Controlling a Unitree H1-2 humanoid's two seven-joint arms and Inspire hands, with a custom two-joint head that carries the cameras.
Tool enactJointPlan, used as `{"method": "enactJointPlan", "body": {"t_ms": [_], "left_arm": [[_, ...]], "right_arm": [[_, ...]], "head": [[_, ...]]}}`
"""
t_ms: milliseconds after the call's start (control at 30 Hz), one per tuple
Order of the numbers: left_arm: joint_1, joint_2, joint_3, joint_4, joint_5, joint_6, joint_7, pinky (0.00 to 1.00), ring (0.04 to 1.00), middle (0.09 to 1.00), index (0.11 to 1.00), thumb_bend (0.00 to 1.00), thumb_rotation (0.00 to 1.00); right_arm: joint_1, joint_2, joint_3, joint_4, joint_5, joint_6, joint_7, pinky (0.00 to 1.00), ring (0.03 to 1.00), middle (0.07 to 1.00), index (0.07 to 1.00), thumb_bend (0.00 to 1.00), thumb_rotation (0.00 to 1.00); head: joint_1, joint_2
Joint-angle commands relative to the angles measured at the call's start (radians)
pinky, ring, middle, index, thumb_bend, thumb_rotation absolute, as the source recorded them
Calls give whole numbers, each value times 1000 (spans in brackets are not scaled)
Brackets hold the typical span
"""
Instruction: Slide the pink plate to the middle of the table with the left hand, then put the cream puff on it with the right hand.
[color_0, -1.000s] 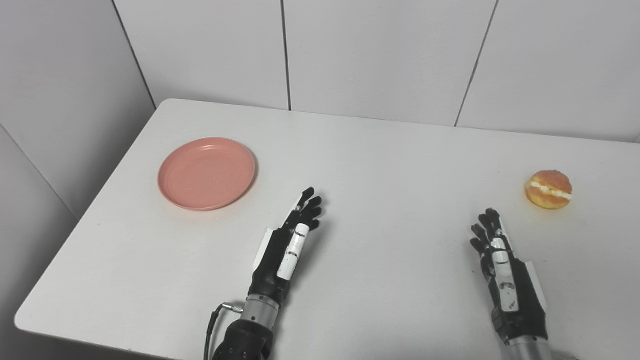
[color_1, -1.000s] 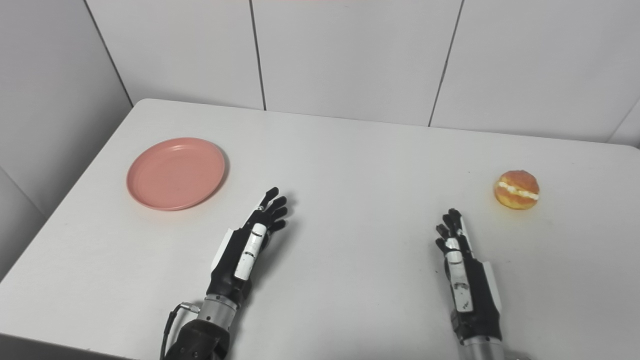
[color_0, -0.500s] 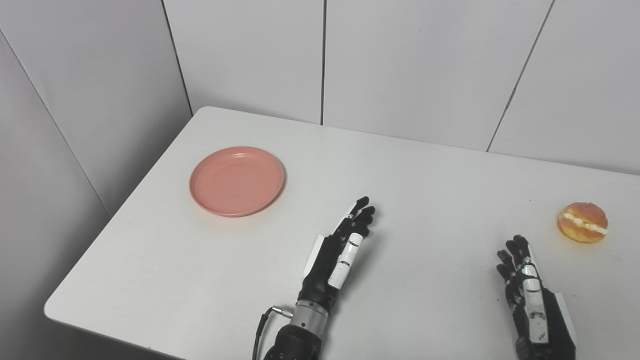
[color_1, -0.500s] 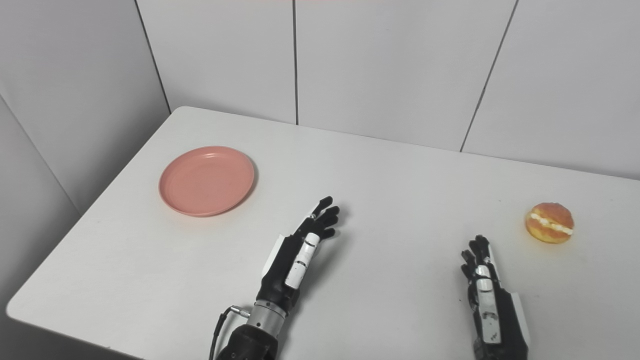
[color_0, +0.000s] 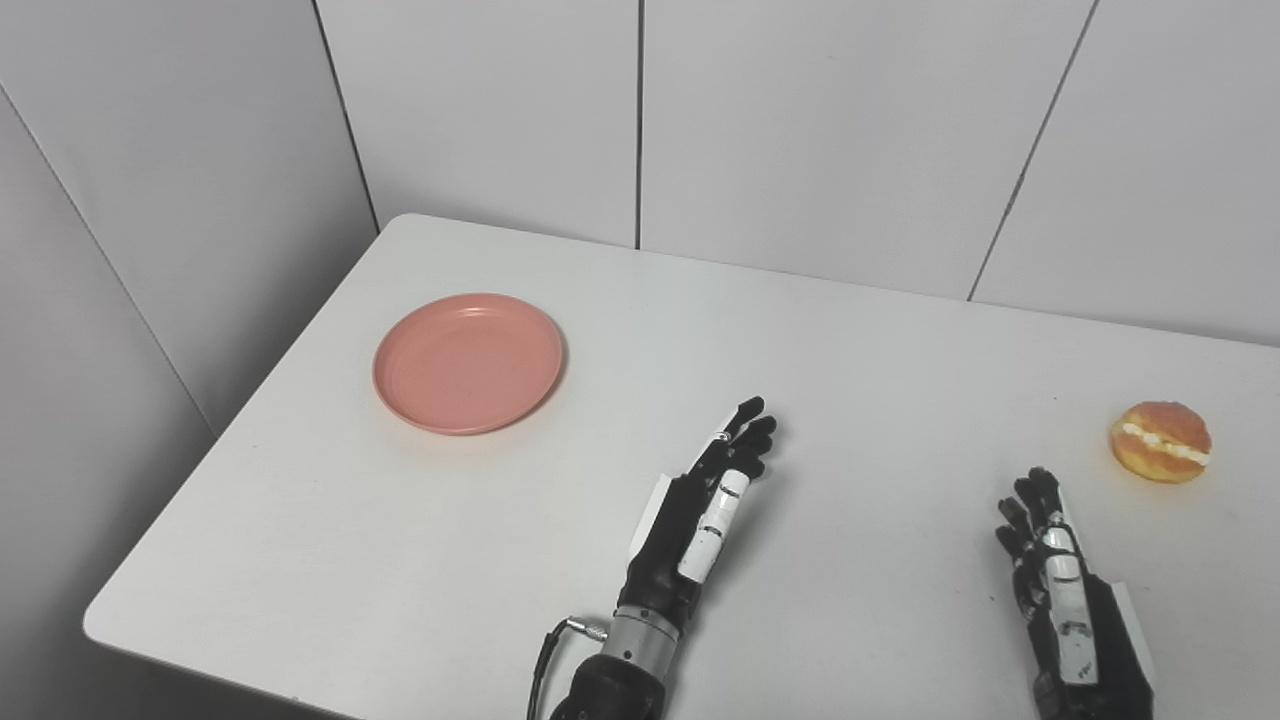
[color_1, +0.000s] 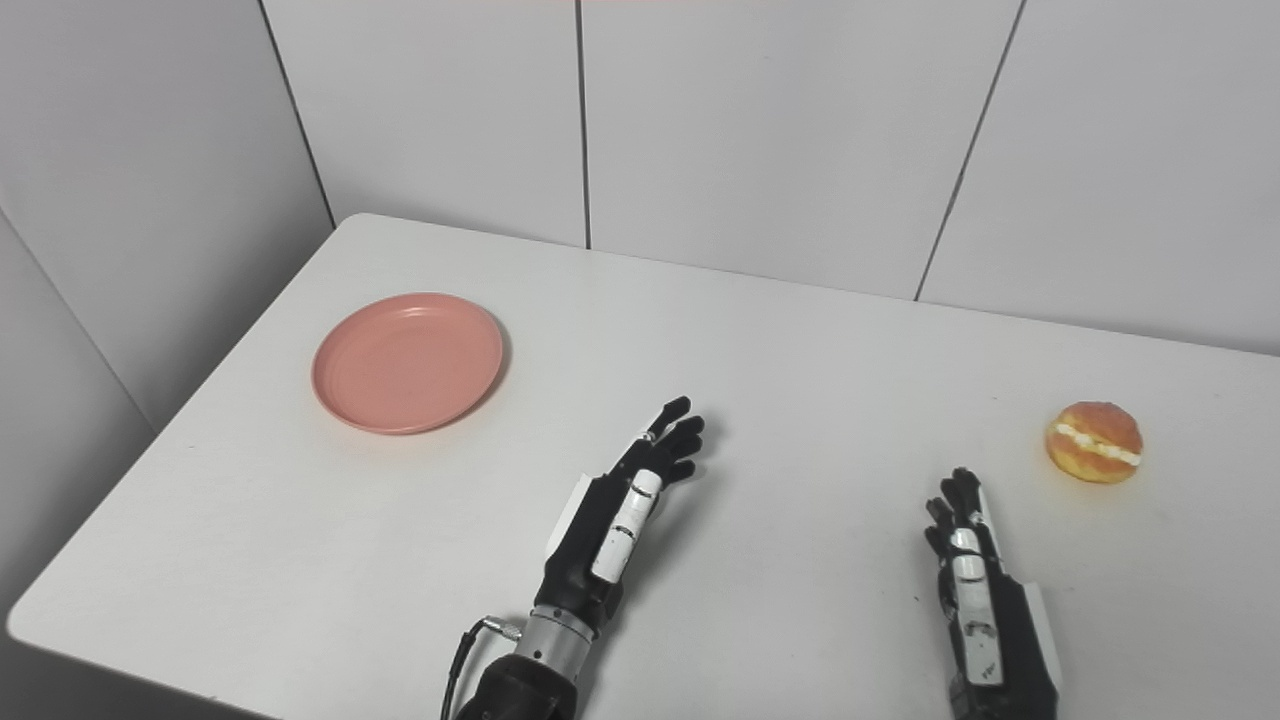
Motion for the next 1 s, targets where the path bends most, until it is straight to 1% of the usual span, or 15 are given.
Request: {"method": "enactJointPlan", "body": {"t_ms": [0, 133, 300, 500, 600, 700, 800, 900, 967], "left_arm": [[75, 33, 10, 77, -9, -6, -6, 885, 903, 908, 897, 516, 980], [74, 42, 6, 47, -12, 6, -17, 882, 906, 914, 905, 505, 996], [72, 53, -1, -28, -20, 54, -34, 890, 919, 930, 920, 498, 1000], [59, 71, 3, -168, -58, 131, -65, 892, 919, 931, 914, 489, 981], [47, 78, 10, -228, -86, 171, -80, 902, 921, 933, 917, 476, 953], [24, 95, 18, -297, -110, 213, -93, 913, 922, 930, 912, 472, 947], [9, 107, 22, -340, -114, 242, -96, 919, 923, 929, 909, 463, 964], [-14, 120, 33, -385, -114, 274, -92, 941, 921, 928, 911, 482, 989], [-32, 133, 46, -402, -124, 281, -95, 938, 919, 929, 913, 470, 996]], "right_arm": [[32, 6, -2, 27, -8, -35, -3, 1000, 987, 998, 1000, 328, 1000], [31, 13, 0, 30, -13, -39, -4, 1000, 986, 997, 1000, 315, 1000], [29, 18, 3, 30, -21, -34, -5, 1000, 983, 996, 1000, 310, 1000], [27, 27, 6, 31, -29, -33, -8, 1000, 983, 996, 1000, 301, 1000], [28, 28, 7, 29, -27, -31, -4, 1000, 987, 998, 1000, 299, 1000], [27, 31, 8, 31, -28, -36, -3, 1000, 987, 997, 1000, 297, 1000], [26, 33, 8, 33, -28, -35, -4, 1000, 991, 998, 1000, 299, 1000], [25, 34, 8, 37, -27, -36, -4, 1000, 992, 997, 1000, 301, 1000], [25, 33, 9, 38, -30, -35, -3, 1000, 993, 998, 1000, 307, 1000]], "head": [[0, 1], [1, 0], [6, -1], [16, -4], [18, -5], [21, -7], [22, -9], [24, -11], [28, -14]]}}
